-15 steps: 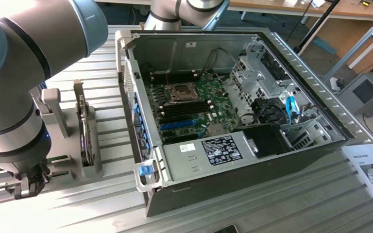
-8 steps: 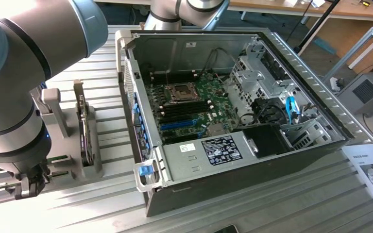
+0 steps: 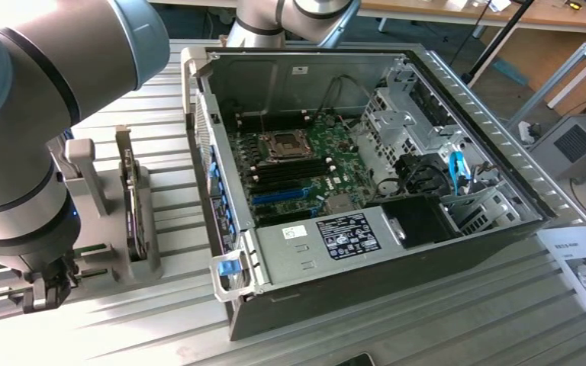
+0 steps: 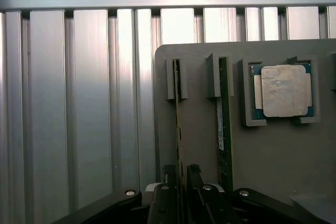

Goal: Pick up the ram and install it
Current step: 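Pick up the ram and move it above insertion slot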

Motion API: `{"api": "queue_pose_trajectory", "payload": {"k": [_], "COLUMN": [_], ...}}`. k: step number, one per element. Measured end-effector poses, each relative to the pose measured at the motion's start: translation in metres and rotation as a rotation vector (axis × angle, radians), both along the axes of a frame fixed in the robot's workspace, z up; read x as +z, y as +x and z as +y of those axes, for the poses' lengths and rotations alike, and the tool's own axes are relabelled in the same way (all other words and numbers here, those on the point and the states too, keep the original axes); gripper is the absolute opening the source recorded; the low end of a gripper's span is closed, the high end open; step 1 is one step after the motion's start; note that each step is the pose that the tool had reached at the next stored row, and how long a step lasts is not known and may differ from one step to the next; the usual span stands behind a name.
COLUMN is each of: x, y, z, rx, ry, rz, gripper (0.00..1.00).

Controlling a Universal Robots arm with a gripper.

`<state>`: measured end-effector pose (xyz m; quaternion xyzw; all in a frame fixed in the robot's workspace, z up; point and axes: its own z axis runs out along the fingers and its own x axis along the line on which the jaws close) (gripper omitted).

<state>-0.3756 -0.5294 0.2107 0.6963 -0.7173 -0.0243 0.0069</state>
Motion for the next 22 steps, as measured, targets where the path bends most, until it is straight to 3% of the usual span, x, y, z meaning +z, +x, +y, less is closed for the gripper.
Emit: {"api": "queue_pose_trajectory", "payload": {"k": [10, 12, 22], "x": [0.0, 0.0, 0.0002], "y": [0.0, 0.0, 0.0], "z": [0.0, 0.0, 0.0], "rx": [0.0, 0.0, 0.0], "ry": [0.0, -0.0001, 0.0001], "rz": [0.0, 0.0, -0.0001], "gripper": [0.21, 0.12, 0.12]}}
